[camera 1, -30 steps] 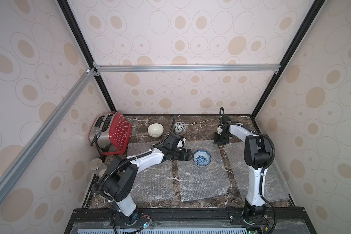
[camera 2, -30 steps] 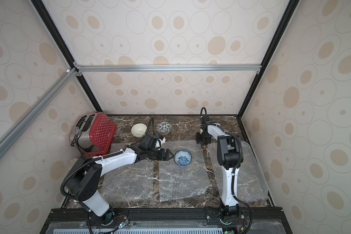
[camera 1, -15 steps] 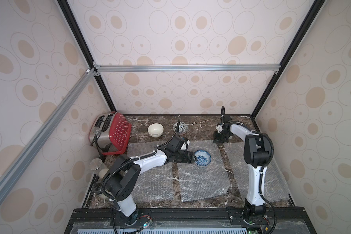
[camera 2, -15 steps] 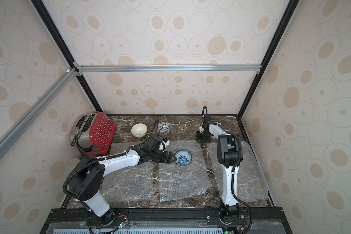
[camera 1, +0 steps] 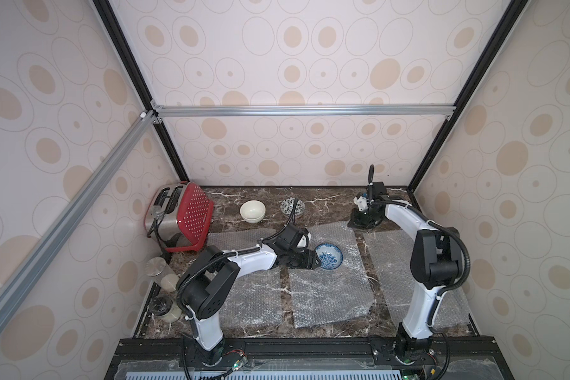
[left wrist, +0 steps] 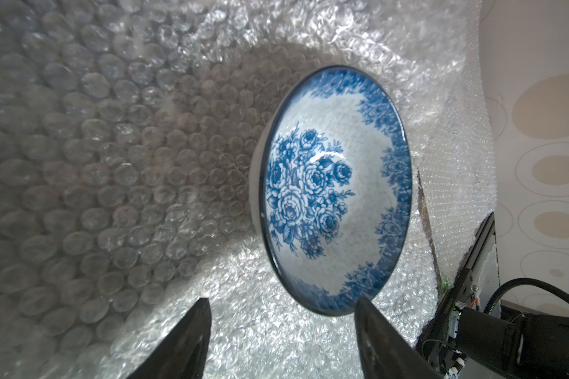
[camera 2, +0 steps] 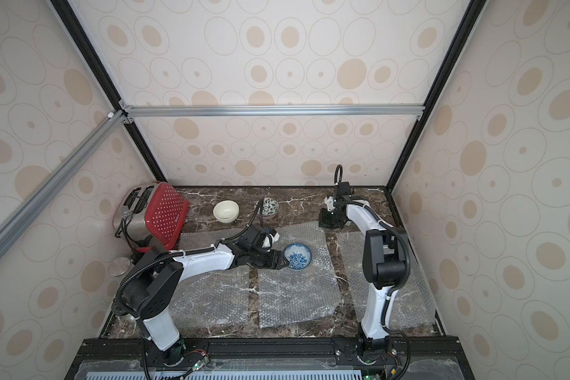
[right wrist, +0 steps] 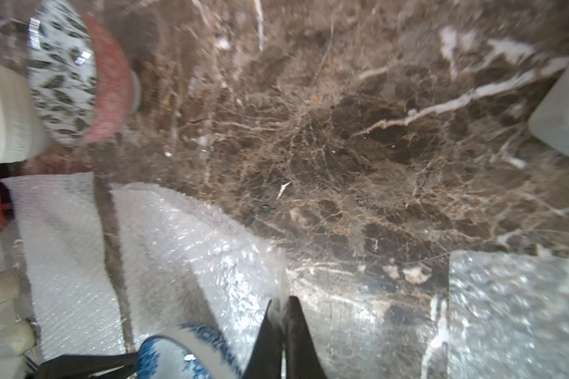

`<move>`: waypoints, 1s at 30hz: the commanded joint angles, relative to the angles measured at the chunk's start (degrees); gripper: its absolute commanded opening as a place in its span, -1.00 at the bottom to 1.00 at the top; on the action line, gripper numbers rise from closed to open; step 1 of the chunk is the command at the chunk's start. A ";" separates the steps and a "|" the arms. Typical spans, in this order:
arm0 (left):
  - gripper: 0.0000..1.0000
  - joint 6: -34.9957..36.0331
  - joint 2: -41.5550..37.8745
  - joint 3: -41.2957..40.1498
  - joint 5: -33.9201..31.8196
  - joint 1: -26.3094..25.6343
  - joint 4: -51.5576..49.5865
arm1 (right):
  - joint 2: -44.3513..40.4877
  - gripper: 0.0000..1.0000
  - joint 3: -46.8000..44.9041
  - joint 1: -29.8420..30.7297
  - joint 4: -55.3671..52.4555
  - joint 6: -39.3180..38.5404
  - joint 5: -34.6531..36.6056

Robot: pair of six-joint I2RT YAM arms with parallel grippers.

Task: Wrap bowls in bubble wrap
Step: Wrap the bowl in bubble wrap.

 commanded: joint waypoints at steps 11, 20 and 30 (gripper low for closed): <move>0.19 -0.10 3.27 3.89 -0.49 -0.40 -0.45 | -11.78 -0.85 -11.63 4.47 2.71 2.18 -8.59; 0.17 -0.09 3.65 4.19 -0.83 -0.40 -0.23 | -14.93 -0.84 -15.36 7.74 1.25 3.10 -10.08; 0.17 0.26 3.65 4.00 -1.06 -0.39 0.01 | -15.19 -0.83 -18.79 12.51 -0.99 3.81 -11.11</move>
